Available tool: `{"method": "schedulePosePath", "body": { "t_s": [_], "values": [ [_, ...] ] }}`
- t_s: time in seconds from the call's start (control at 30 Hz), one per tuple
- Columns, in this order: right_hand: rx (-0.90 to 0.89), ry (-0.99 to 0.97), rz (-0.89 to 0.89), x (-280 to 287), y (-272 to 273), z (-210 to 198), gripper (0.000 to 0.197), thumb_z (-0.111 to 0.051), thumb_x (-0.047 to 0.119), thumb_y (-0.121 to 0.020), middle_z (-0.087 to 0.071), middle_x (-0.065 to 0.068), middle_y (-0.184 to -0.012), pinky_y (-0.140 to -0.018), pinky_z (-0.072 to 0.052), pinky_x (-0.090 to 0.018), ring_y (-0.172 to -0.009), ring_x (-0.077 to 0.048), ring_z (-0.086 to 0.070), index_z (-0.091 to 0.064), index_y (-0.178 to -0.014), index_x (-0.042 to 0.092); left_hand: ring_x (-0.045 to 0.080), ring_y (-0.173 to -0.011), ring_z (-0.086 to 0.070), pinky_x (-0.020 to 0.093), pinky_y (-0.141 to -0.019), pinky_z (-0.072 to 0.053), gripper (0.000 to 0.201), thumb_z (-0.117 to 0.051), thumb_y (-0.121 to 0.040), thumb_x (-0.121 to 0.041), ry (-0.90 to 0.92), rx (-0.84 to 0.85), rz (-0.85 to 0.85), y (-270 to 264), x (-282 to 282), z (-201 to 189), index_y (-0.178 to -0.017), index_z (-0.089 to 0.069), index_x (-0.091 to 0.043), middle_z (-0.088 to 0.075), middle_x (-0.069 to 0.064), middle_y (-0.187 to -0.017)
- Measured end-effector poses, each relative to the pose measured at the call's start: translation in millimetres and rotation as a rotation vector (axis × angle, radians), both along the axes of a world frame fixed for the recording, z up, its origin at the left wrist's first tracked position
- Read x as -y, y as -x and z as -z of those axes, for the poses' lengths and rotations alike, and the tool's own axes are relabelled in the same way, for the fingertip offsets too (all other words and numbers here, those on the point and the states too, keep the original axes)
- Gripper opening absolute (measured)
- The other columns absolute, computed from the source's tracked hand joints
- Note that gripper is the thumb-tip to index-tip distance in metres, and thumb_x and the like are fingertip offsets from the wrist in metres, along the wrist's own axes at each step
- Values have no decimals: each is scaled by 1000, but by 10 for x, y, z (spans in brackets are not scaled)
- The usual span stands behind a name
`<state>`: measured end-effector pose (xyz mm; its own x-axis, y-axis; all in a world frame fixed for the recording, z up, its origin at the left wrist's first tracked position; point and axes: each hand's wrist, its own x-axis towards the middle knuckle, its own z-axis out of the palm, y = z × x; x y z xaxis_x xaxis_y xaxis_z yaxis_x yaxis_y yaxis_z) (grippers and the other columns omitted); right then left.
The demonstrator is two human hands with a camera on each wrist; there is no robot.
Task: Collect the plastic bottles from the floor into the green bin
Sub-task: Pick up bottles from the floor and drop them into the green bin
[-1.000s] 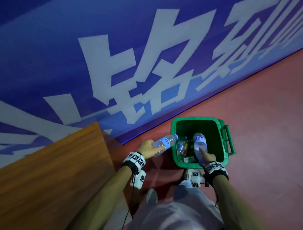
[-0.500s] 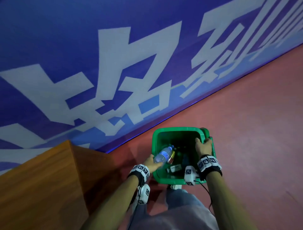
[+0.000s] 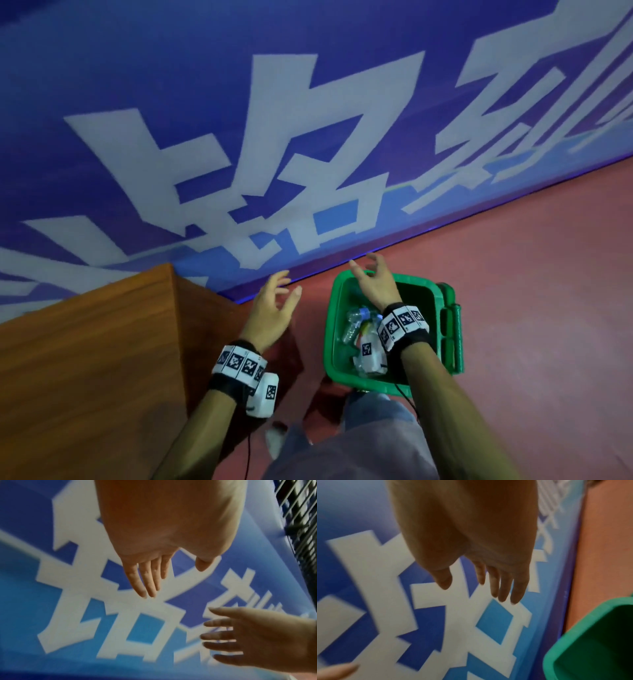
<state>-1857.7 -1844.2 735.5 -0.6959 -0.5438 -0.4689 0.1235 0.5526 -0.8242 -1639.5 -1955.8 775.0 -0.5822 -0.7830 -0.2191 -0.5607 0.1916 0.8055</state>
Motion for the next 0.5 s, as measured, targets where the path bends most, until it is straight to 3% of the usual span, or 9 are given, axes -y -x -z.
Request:
{"method": "schedulePosePath", "body": {
  "t_s": [0.1,0.23,0.37,0.5],
  "values": [
    [-80,102,-200,382,-437,-349,61,-71,43,-92,-58,-13,-136,-106,-44,-34,-126,-25,-56,-46,-142,18,4,-108,-64,27,-90,-54,41,-65,-98,-32,80,-112,-143,-561,98,-399,-135,-56,-20,-66,-7,-124],
    [-113,235,-440,862,-1328,-771,59,-72,44,-91,-57,-7,-135,-102,-48,-35,-124,-21,-57,-47,-141,25,5,-111,-64,24,-90,-51,46,-61,-93,-47,153,-213,-297,-1533,87,-770,-133,-58,-24,-65,-12,-125],
    [-124,346,-687,1211,-2541,-1020,55,-72,48,-89,-60,1,-126,-100,-53,-38,-116,-15,-61,-50,-137,30,1,-114,-62,33,-97,-52,48,-60,-90,-57,197,-212,-484,-2746,-71,-861,-129,-58,-29,-64,-18,-124],
    [-111,412,-964,1362,-3925,-1048,57,-72,52,-88,-61,4,-126,-106,-49,-39,-118,-9,-60,-49,-137,32,-2,-118,-58,32,-100,-50,42,-59,-94,-59,149,-114,-702,-4160,-457,-796,-132,-52,-43,-59,-23,-129]
  ]
}}
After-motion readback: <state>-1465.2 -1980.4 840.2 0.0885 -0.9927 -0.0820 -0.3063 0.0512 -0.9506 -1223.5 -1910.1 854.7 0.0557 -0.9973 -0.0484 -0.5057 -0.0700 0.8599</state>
